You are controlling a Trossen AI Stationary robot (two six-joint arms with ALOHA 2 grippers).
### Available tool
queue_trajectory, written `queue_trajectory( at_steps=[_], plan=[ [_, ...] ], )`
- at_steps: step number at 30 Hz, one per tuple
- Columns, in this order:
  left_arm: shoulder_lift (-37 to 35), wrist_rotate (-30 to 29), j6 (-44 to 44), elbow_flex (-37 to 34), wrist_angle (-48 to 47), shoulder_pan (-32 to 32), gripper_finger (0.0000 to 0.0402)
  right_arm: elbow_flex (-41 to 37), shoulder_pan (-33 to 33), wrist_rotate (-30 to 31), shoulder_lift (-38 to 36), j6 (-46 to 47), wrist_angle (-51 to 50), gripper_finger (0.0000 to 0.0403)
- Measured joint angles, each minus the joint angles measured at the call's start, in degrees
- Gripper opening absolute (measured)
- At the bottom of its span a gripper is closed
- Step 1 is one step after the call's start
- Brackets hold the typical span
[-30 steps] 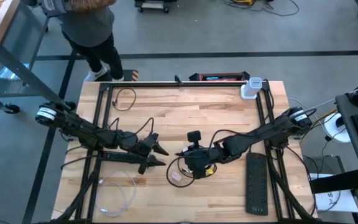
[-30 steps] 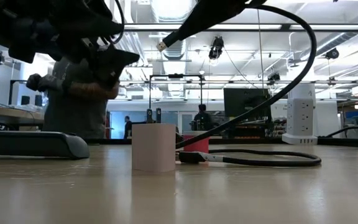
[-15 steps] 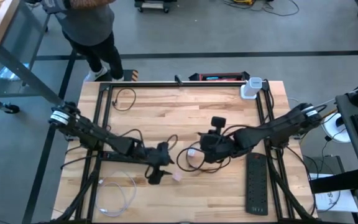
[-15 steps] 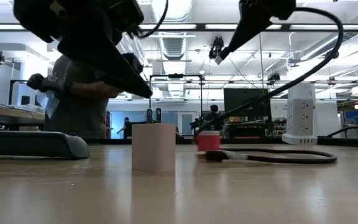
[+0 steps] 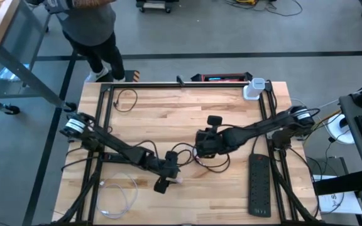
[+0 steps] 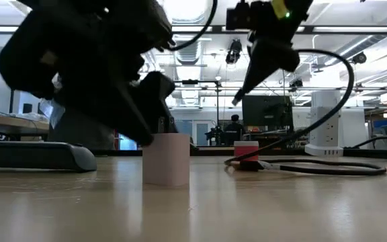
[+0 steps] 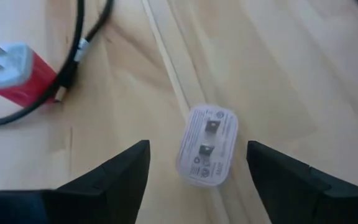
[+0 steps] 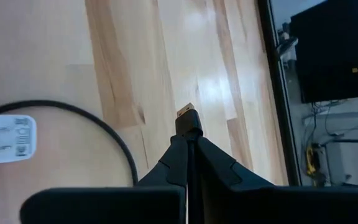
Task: Insert USB
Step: Insert the middle black charger cable into the pink charger adapter
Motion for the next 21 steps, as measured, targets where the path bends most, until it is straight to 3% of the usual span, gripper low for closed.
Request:
queue_trajectory(
  at_steps=[14, 21],
  plan=[
    [6.4, -0.4, -0.4, 0.0, 6.9, -0.2, 0.0209, -0.1, -2.4, 0.2, 1.2, -1.1, 1.4, 0.0],
    [6.7, -0.2, 0.7, 0.0, 7.2, -0.3, 0.0152, -0.5, -2.4, 0.2, 1.2, -1.2, 1.6, 0.0]
  ],
)
